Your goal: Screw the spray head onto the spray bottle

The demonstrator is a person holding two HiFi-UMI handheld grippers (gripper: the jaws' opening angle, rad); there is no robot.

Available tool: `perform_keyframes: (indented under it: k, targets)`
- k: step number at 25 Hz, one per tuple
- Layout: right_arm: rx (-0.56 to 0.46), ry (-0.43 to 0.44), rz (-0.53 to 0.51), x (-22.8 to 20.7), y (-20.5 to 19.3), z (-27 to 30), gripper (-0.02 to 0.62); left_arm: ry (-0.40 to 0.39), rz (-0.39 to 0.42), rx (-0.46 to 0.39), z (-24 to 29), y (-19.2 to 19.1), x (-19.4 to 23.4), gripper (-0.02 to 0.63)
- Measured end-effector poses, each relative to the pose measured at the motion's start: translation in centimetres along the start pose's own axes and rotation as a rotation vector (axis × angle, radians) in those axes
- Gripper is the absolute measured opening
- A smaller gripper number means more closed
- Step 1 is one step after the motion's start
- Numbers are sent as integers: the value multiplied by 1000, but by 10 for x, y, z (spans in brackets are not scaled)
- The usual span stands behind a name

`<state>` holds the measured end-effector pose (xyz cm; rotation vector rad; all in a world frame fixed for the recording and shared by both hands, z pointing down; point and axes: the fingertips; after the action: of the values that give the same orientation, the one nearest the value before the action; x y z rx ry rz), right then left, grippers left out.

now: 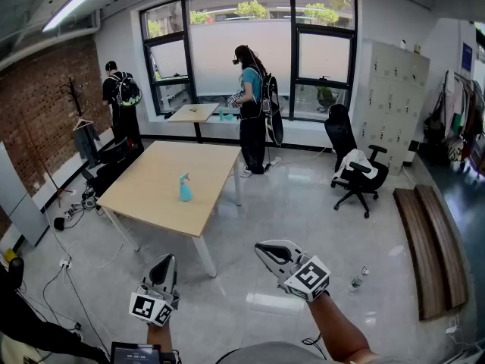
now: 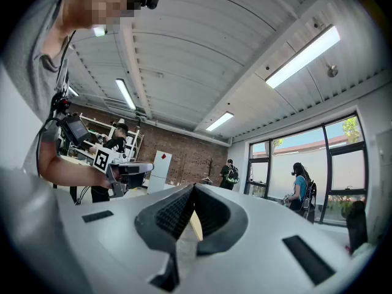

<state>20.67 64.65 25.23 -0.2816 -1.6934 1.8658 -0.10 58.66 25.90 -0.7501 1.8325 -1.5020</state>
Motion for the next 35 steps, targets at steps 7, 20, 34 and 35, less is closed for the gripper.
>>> perform_keyframes:
  k: [7, 20, 34, 35]
  targets:
    - [6, -10, 11, 12, 2, 14, 5, -5, -7, 5, -14, -4, 16, 5]
    - [-33, 7, 96, 30, 1, 48, 8, -16, -27, 15, -30, -19, 48, 5]
    - [-37, 37, 158, 21, -18, 99, 7, -11, -82, 53, -27, -52, 79, 5]
    - [-36, 42, 160, 17, -18, 105, 8, -7, -83, 59, -24, -54, 82, 5]
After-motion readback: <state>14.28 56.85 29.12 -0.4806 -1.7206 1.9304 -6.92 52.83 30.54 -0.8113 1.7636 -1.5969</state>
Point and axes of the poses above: the fingertips, and each gripper's own axes: z forward along the fingers, x to its left, y out of its top, and after that the axes turned 10 degrees about x, right-handed
